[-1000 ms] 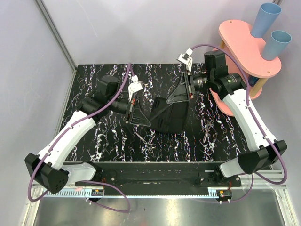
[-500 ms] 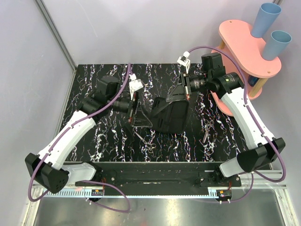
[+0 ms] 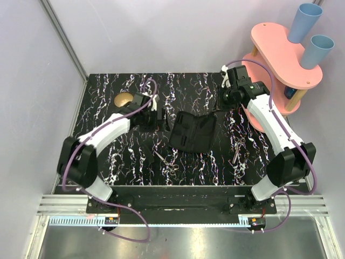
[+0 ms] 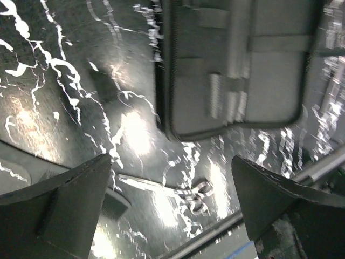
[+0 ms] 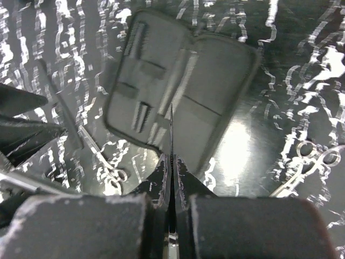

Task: Sort the hair-cutting tools
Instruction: Adjust the hairdressing tool bag at the center of the board.

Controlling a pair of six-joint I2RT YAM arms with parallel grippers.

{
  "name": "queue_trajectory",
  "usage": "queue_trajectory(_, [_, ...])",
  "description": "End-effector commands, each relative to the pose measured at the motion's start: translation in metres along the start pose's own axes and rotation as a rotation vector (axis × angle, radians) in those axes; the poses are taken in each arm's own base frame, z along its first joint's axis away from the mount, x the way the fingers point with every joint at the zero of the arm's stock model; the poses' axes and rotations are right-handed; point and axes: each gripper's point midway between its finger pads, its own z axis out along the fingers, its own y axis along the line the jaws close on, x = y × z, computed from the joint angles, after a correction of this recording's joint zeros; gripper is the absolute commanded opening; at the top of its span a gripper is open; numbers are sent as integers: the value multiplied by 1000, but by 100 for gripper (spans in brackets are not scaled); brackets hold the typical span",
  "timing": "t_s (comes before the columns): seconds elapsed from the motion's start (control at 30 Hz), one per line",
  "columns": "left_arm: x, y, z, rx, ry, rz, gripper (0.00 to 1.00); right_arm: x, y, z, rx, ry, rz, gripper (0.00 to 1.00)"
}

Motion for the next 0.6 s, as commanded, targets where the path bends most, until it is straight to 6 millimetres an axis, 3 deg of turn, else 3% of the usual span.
queue_trajectory(0.0, [-23,19,51,-76,-22,-87,96,-16,-31,-23,189,-139,30,0])
queue_trajectory(0.07, [-30,17,63,-67,-14,-92,94,-14,-34,-24,198,-145,32,0])
queue_trajectory(0.2, [-20,27,92,-80,62,-106,89,-14,-43,-30,236,-169,49,0])
queue_trajectory(0.33, [-14,26,102,-49,105,-106,84,-16,-44,-29,225,-175,57,0])
queue_trajectory(0.57, [12,19,113,44,234,-90,62,-26,-47,-23,219,-182,67,0])
